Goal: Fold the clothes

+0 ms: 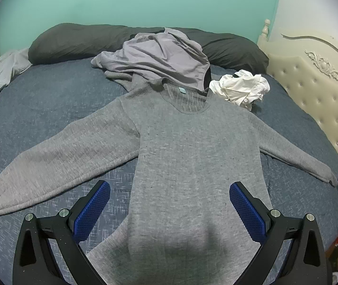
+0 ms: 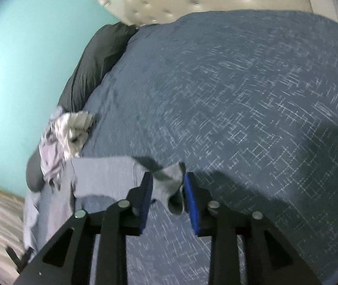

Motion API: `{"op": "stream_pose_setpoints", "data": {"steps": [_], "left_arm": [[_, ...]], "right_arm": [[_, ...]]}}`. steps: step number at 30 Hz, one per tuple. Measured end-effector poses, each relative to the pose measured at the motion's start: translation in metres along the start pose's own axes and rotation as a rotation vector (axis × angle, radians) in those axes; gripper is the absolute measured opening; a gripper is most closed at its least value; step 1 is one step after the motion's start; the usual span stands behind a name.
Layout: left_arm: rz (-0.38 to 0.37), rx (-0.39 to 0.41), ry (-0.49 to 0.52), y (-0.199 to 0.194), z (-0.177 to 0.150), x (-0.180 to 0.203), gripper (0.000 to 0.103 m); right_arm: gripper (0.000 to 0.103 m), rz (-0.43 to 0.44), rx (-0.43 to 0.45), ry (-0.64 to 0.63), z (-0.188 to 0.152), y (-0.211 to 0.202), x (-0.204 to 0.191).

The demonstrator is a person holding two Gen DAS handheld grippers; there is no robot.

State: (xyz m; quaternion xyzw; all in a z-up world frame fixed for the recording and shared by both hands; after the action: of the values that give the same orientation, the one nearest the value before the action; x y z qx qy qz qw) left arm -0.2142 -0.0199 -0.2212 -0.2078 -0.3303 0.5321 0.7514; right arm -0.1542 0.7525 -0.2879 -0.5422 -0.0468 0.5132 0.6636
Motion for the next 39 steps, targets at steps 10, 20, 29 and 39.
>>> {"op": "stream_pose_setpoints", "data": {"steps": [10, 20, 29, 39], "left_arm": [[-0.004, 0.005, 0.000, -0.001, 0.002, 0.000, 0.103], [-0.008, 0.003, -0.006, 0.000, 0.001, 0.000, 0.103], [-0.008, 0.009, -0.007, -0.001, 0.003, 0.000, 0.103], [-0.005, 0.011, -0.005, -0.002, 0.003, 0.000, 0.103]], "right_arm": [[0.030, -0.034, -0.087, 0.086, -0.002, 0.019, -0.004], [0.030, -0.022, -0.123, 0.127, -0.004, 0.021, -0.008], [0.024, 0.010, -0.115, 0.147, -0.003, 0.013, -0.006], [0.021, 0.057, -0.138, 0.141, 0.001, 0.022, -0.023]]}}
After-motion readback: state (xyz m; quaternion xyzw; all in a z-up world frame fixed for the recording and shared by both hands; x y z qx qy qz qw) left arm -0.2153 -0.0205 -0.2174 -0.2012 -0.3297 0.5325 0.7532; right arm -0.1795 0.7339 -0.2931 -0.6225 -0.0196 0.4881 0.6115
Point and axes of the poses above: each gripper's, at about its wrist camera, not at the fingertips, and y roughly the way its jaws point, x to its right, z to its top, the point moved 4 cm from there along y, roughly the way its jaws point, and after that the axes turned 10 degrees about -z, right-handed, at the moved point
